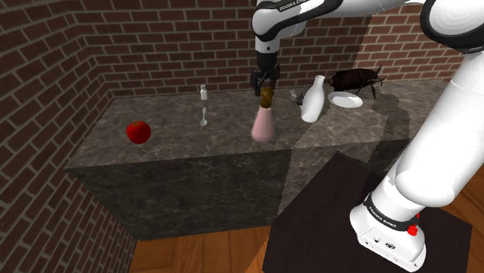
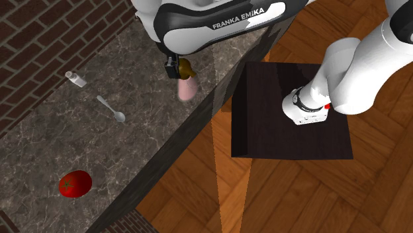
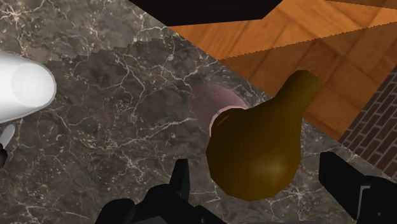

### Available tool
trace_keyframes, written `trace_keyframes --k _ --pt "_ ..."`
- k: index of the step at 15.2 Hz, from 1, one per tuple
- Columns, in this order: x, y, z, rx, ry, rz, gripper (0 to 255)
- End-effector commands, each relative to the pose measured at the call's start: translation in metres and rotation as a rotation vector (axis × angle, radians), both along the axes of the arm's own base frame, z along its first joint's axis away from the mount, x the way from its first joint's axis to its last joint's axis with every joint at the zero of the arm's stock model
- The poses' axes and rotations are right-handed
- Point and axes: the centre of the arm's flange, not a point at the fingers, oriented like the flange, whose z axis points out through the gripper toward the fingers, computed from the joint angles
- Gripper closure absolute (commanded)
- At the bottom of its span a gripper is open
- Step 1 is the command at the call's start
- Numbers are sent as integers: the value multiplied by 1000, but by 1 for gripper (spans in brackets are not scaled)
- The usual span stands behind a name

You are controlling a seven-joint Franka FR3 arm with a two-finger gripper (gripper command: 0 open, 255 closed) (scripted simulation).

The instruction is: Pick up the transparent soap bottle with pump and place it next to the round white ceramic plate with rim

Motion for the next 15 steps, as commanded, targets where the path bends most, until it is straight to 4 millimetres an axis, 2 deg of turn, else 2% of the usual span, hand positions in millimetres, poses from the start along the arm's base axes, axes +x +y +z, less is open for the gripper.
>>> trace_keyframes --k 1,3,4,13,15 --pt "0 0 0 0 0 0 0" --pt "0 0 0 0 0 0 0" --pt "0 0 0 0 0 0 255" --pt "0 0 0 0 0 0 255" --pt "0 0 10 0 0 0 255"
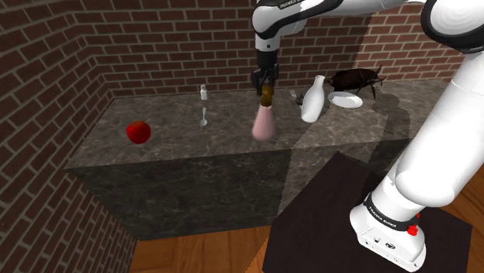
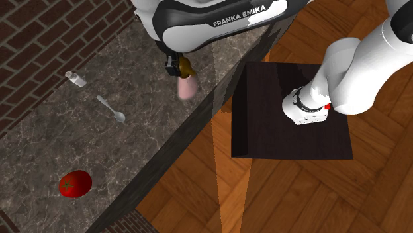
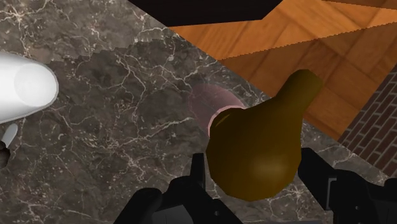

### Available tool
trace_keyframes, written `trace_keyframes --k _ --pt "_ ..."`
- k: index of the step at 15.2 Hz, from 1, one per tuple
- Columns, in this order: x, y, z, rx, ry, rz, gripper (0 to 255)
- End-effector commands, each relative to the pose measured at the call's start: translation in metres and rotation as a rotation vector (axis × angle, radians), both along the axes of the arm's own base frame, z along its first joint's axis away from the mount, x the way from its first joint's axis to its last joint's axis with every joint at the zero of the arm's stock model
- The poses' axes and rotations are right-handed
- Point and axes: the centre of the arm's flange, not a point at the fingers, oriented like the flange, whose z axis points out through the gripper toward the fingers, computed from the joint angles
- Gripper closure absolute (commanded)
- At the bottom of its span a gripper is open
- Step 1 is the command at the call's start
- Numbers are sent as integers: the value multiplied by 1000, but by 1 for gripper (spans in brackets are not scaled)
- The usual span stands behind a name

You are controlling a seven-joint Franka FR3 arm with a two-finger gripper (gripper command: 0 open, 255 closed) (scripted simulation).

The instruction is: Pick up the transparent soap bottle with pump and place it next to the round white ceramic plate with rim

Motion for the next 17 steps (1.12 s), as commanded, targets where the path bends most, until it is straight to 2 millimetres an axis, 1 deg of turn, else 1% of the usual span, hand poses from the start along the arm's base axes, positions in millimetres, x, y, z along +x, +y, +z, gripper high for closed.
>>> trace_keyframes --k 1,15,16,17 --pt "0 0 9 0 -1 0 255" --pt "0 0 83 0 -1 0 255" --pt "0 0 86 0 -1 0 255" --pt "-6 -12 86 0 -1 0 255"
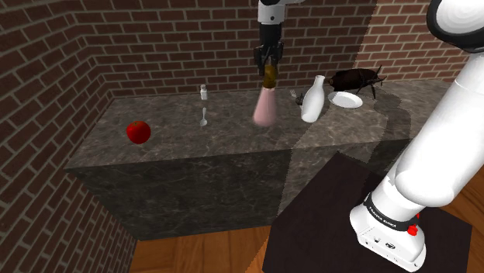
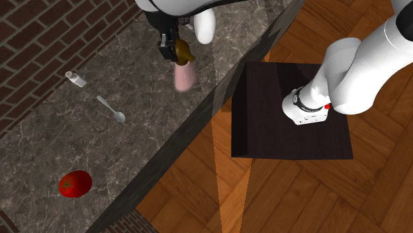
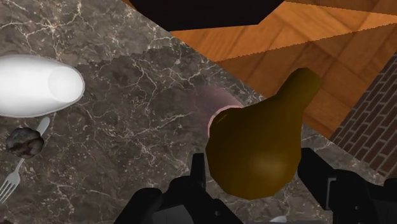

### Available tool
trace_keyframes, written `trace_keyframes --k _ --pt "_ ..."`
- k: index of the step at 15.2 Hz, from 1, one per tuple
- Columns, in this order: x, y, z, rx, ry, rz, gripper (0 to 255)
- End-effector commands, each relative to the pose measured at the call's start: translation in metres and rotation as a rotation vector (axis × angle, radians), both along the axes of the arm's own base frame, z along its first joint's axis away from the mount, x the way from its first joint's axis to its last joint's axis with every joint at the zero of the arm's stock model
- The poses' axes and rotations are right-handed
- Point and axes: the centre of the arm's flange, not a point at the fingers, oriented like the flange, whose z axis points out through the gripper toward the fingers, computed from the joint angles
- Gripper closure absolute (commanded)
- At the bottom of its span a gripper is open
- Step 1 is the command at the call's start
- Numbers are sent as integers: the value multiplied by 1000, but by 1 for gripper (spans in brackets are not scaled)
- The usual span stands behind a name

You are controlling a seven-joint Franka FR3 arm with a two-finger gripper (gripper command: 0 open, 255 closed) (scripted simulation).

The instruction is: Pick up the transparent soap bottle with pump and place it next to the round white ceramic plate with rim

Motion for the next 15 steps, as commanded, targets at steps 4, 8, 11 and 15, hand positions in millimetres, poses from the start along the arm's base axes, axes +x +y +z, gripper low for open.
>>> trace_keyframes --k 4,8,11,15 --pt "-30 -52 3 0 0 0 255" --pt "-55 -99 3 0 0 0 255" --pt "-74 -134 3 0 0 0 255" --pt "-99 -180 3 0 0 0 255"
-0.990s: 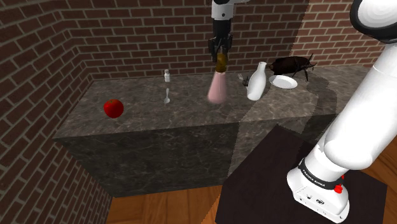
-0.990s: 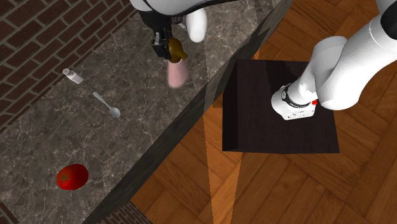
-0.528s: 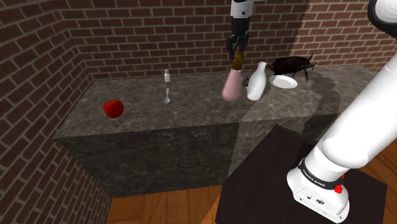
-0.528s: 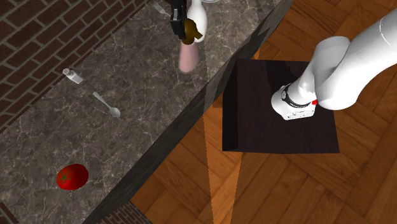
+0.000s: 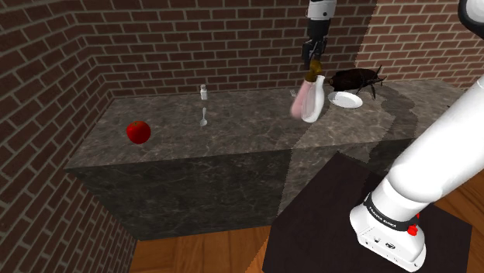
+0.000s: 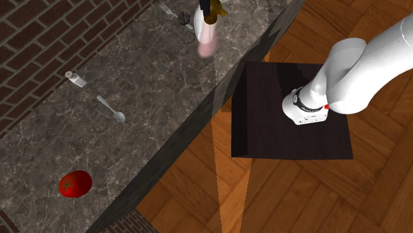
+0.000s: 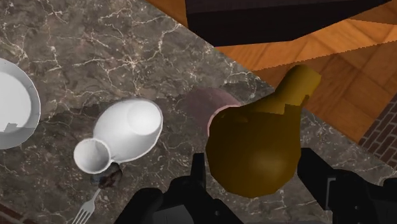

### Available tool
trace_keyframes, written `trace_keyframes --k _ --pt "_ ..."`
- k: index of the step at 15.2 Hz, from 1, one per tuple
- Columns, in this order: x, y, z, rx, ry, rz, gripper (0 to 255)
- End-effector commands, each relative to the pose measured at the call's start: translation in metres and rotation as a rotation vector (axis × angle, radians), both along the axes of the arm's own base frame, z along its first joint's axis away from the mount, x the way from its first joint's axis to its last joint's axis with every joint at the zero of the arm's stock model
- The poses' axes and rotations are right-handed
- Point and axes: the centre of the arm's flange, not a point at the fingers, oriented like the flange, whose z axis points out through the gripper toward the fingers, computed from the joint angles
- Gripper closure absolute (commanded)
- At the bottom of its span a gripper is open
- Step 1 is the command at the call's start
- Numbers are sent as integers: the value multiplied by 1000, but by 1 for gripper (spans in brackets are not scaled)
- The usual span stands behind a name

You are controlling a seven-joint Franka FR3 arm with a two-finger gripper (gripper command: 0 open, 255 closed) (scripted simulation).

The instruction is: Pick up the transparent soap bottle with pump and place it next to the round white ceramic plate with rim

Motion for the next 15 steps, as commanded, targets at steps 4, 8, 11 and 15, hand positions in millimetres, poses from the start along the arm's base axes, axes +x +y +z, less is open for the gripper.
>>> trace_keyframes --k 4,8,11,15 --pt "-34 -60 0 0 0 1 255" --pt "-59 -106 1 0 0 1 255" --pt "-77 -141 1 0 0 1 255" --pt "-102 -187 1 0 0 1 255"
